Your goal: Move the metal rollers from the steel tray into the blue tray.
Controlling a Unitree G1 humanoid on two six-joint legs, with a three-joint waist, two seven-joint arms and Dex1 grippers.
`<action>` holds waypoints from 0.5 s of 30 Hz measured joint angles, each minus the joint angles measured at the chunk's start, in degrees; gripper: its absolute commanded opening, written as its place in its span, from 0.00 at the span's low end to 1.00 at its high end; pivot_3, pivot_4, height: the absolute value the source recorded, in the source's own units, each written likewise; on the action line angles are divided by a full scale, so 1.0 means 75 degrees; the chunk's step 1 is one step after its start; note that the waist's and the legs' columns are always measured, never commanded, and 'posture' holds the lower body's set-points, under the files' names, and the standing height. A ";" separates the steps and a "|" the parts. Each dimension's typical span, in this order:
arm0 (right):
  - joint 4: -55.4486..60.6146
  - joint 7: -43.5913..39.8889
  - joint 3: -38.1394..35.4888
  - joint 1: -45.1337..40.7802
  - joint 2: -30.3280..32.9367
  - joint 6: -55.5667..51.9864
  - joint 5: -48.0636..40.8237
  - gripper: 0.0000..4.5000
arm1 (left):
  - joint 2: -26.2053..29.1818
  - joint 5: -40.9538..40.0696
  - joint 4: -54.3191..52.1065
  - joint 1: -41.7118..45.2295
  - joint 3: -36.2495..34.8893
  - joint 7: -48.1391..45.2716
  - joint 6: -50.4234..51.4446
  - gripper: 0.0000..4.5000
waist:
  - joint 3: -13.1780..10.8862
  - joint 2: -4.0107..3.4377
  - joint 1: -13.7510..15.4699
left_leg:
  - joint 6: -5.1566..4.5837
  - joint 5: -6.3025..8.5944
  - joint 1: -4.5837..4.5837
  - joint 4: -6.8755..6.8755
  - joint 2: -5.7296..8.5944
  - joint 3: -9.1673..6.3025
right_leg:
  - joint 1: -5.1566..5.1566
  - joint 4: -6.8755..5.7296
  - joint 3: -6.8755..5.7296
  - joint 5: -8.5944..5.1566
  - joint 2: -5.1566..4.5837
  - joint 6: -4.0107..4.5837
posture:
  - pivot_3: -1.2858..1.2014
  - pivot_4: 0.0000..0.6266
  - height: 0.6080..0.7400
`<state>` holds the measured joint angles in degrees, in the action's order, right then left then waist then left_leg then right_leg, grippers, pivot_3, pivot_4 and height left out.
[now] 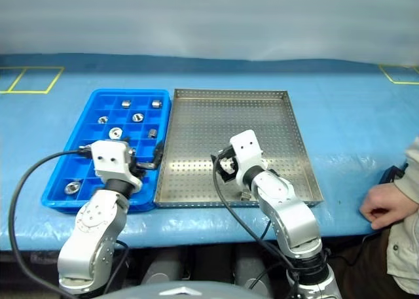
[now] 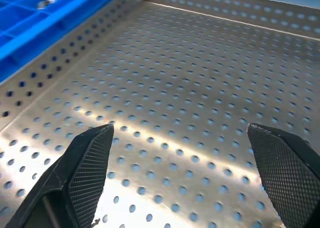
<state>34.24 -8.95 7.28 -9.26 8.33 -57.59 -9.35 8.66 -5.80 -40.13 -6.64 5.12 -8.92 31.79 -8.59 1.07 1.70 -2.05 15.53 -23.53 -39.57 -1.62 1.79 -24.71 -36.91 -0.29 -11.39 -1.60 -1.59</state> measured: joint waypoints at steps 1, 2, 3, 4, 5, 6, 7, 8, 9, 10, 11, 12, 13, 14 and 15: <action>0.0031 0.0102 -0.0106 0.0000 -0.0038 -0.0109 0.0002 1.00 | 0.0121 -0.0112 0.0000 -0.0015 0.0173 -0.0271 -0.0036 0.99 | 0.0000 -0.0005 -0.0037 | 0.0000 0.0000 0.0002 0.0003 0.0000 0.0001 | 0.0000 0.0000 0.0001 -0.0005 0.0000 -0.0006 | 0.53 0.24 1.00; 0.0035 0.0182 -0.0173 -0.0001 -0.0055 -0.0220 0.0002 1.00 | 0.0240 -0.0226 0.0000 -0.0036 0.0334 -0.0516 -0.0061 0.99 | -0.0001 -0.0006 -0.0072 | 0.0000 0.0000 0.0003 0.0005 0.0000 0.0002 | 0.0000 0.0000 0.0002 -0.0016 0.0000 -0.0023 | 0.53 0.24 1.00; 0.0033 0.0250 -0.0215 -0.0001 -0.0104 -0.0329 0.0004 1.00 | 0.0398 -0.0330 0.0001 -0.0058 0.0506 -0.0820 -0.0112 0.99 | -0.0002 -0.0007 -0.0100 | 0.0000 0.0000 0.0003 0.0006 0.0000 0.0002 | -0.0001 0.0000 0.0003 -0.0018 0.0001 -0.0025 | 0.53 0.24 1.00; 0.0022 0.0315 -0.0235 -0.0001 -0.0147 -0.0400 0.0004 1.00 | 0.0621 -0.0464 0.0001 -0.0075 0.0679 -0.1122 -0.0133 0.99 | -0.0003 -0.0010 -0.0127 | 0.0000 0.0000 0.0004 0.0009 0.0000 0.0003 | -0.0002 0.0000 0.0003 -0.0019 0.0002 -0.0025 | 0.53 0.24 1.00; 0.0001 0.0381 -0.0244 -0.0001 -0.0187 -0.0414 0.0009 1.00 | 0.0777 -0.0558 0.0001 -0.0105 0.0836 -0.1364 -0.0136 0.99 | -0.0005 -0.0017 -0.0145 | 0.0000 0.0000 0.0005 0.0010 -0.0001 0.0004 | -0.0003 -0.0001 0.0005 -0.0020 0.0002 -0.0025 | 0.53 0.24 1.00; -0.0088 0.0452 -0.0245 -0.0003 -0.0228 -0.0399 0.0049 1.00 | 0.0957 -0.0628 0.0000 -0.0160 0.0998 -0.1634 -0.0136 0.99 | -0.0005 -0.0021 -0.0164 | 0.0000 0.0000 0.0007 0.0012 0.0000 0.0006 | -0.0002 0.0000 0.0007 -0.0020 0.0002 -0.0026 | 0.53 0.24 1.00; -0.0223 0.0523 -0.0241 -0.0006 -0.0272 -0.0381 0.0091 1.00 | 0.1089 -0.0735 0.0000 -0.0207 0.1129 -0.1825 -0.0132 0.99 | -0.0005 -0.0021 -0.0175 | -0.0001 0.0000 0.0006 0.0012 0.0000 0.0006 | -0.0002 0.0000 0.0007 -0.0020 0.0003 -0.0027 | 0.53 0.24 1.00; -0.0364 0.0563 -0.0240 -0.0005 -0.0280 -0.0372 0.0132 1.00 | 0.1171 -0.0795 0.0000 -0.0228 0.1222 -0.1947 -0.0124 0.99 | -0.0006 -0.0023 -0.0187 | -0.0001 0.0000 0.0006 0.0012 0.0000 0.0007 | -0.0002 0.0000 0.0008 -0.0020 0.0002 -0.0027 | 0.54 0.24 1.00; -0.0596 0.0666 -0.0240 -0.0011 -0.0300 -0.0309 0.0213 1.00 | 0.1254 -0.0844 0.0000 -0.0242 0.1291 -0.2057 -0.0111 0.99 | -0.0007 -0.0023 -0.0186 | -0.0001 -0.0001 0.0006 0.0011 0.0001 0.0007 | -0.0001 0.0001 0.0009 -0.0021 0.0001 -0.0028 | 0.54 0.24 1.00; -0.0791 0.0762 -0.0243 -0.0012 -0.0319 -0.0226 0.0305 1.00 | 0.1305 -0.0874 0.0000 -0.0245 0.1302 -0.2109 -0.0103 0.99 | -0.0007 -0.0024 -0.0184 | -0.0001 -0.0001 0.0006 0.0011 0.0002 0.0007 | -0.0001 0.0001 0.0010 -0.0020 0.0000 -0.0029 | 0.54 0.24 1.00; -0.0966 0.0849 -0.0263 -0.0013 -0.0331 -0.0164 0.0365 1.00 | 0.1324 -0.0877 0.0000 -0.0246 0.1302 -0.2137 -0.0097 0.99 | -0.0008 -0.0025 -0.0183 | -0.0002 -0.0001 0.0006 0.0010 0.0003 0.0009 | -0.0001 0.0001 0.0012 -0.0020 0.0000 -0.0030 | 0.54 0.24 1.00; -0.1118 0.0924 -0.0302 -0.0013 -0.0357 -0.0064 0.0433 1.00 | 0.1332 -0.0878 0.0000 -0.0249 0.1303 -0.2145 -0.0096 0.99 | -0.0009 -0.0027 -0.0183 | -0.0002 -0.0001 0.0006 0.0011 0.0004 0.0010 | -0.0002 0.0002 0.0015 -0.0020 0.0000 -0.0031 | 0.54 0.24 1.00; -0.1255 0.1016 -0.0365 -0.0014 -0.0398 0.0044 0.0498 1.00 | 0.1332 -0.0876 0.0000 -0.0261 0.1303 -0.2136 -0.0095 0.99 | -0.0009 -0.0027 -0.0182 | -0.0002 -0.0001 0.0006 0.0011 0.0003 0.0010 | -0.0002 0.0002 0.0016 -0.0020 0.0001 -0.0031 | 0.55 0.24 1.00; -0.1317 0.1063 -0.0398 -0.0013 -0.0401 0.0111 0.0545 1.00 | 0.1332 -0.0875 0.0000 -0.0287 0.1302 -0.2128 -0.0095 0.99 | -0.0009 -0.0028 -0.0181 | -0.0002 -0.0001 0.0005 0.0012 0.0003 0.0010 | -0.0003 0.0002 0.0016 -0.0020 0.0002 -0.0031 | 0.55 0.24 1.00; -0.1426 0.1136 -0.0457 -0.0014 -0.0416 0.0233 0.0612 1.00 | 0.1331 -0.0869 -0.0001 -0.0353 0.1301 -0.2092 -0.0097 0.99 | -0.0009 -0.0027 -0.0176 | -0.0002 -0.0001 0.0006 0.0015 0.0003 0.0010 | -0.0004 0.0003 0.0016 -0.0020 0.0002 -0.0032 | 0.55 0.24 1.00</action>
<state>23.54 -0.43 3.86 -9.37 5.21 -55.85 -4.76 18.64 -12.32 -40.14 -9.28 14.88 -24.60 31.07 -8.66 0.86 0.39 -2.06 15.53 -23.49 -39.45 -1.60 1.87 -24.74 -36.89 -0.17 -11.54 -1.59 -1.83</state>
